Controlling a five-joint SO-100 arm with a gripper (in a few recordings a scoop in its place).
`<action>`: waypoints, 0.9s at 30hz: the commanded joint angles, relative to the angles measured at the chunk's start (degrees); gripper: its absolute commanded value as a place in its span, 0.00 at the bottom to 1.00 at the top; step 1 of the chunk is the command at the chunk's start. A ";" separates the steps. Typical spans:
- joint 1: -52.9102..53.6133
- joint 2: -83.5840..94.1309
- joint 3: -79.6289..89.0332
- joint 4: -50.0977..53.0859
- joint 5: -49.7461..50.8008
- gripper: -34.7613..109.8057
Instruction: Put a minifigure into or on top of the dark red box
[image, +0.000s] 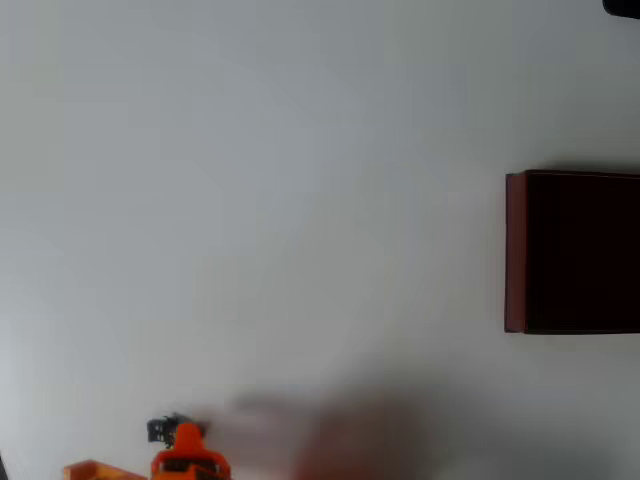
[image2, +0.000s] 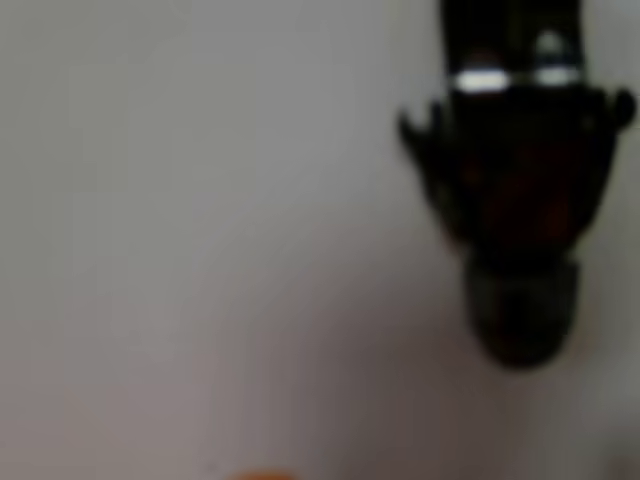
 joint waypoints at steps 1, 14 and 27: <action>-1.85 2.11 1.23 -2.37 1.32 0.42; -0.88 -2.37 5.98 -13.97 -1.41 0.42; 1.32 31.90 21.53 -5.62 -2.81 0.42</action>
